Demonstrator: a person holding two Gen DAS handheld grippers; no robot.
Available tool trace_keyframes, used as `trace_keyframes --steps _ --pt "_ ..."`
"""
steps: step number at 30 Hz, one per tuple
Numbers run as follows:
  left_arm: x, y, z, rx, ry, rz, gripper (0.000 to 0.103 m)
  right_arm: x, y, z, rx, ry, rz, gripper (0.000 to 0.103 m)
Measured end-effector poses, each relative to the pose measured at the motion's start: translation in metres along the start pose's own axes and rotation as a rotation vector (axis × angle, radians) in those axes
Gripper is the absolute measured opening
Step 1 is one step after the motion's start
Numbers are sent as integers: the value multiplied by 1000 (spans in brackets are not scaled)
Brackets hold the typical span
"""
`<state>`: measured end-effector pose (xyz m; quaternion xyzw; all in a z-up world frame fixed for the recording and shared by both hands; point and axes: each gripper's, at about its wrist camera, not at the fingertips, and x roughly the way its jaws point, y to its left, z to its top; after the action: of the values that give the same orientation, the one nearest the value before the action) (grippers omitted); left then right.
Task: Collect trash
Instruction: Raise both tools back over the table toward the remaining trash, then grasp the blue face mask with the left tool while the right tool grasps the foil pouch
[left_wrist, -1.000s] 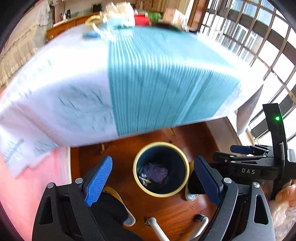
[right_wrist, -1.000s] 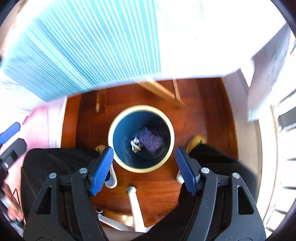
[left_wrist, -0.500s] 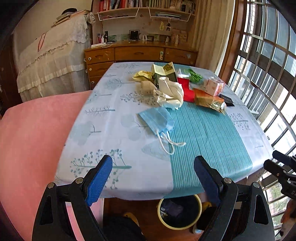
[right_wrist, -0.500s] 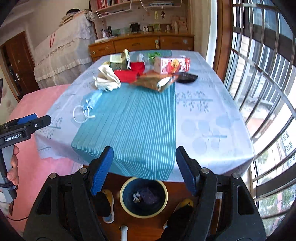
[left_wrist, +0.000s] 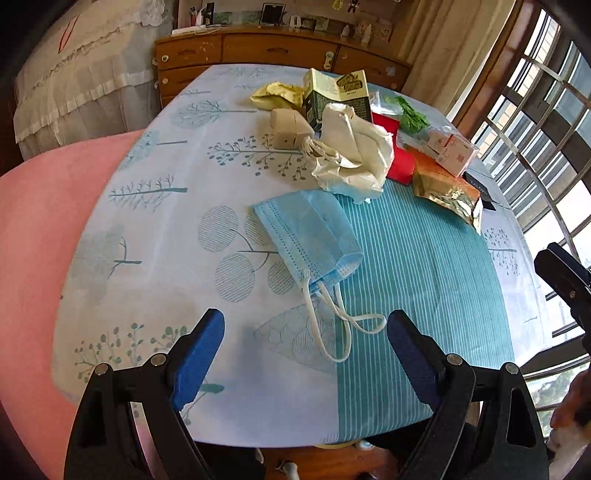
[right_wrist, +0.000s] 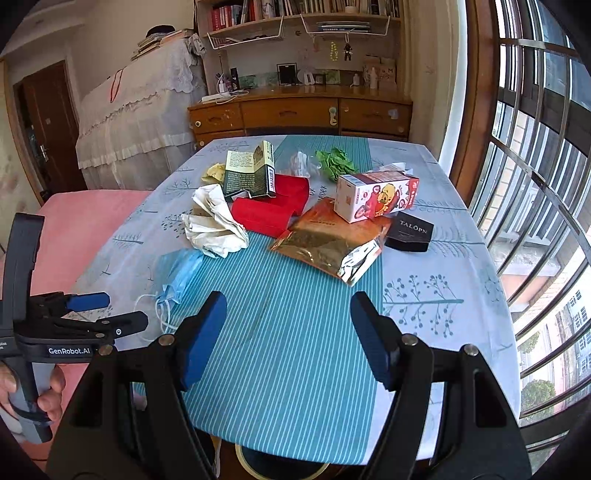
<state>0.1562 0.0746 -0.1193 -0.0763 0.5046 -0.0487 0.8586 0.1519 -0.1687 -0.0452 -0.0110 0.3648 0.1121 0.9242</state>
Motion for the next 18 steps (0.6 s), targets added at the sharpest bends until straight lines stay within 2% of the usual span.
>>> trace_keyframes --steps 7,12,15,16,18 --pt "41 -9 26 -13 48 13 91 47 -22 -7 -59 36 -19 67" --pt "57 -22 48 3 45 66 91 64 -30 -6 -93 31 -43 67" --pt "66 -28 58 10 55 108 91 74 -45 2 -24 39 1 67" --pt "69 -30 61 12 58 125 91 79 -59 10 46 45 27 68" --pt "73 -33 64 14 61 153 90 81 -66 14 75 47 30 73"
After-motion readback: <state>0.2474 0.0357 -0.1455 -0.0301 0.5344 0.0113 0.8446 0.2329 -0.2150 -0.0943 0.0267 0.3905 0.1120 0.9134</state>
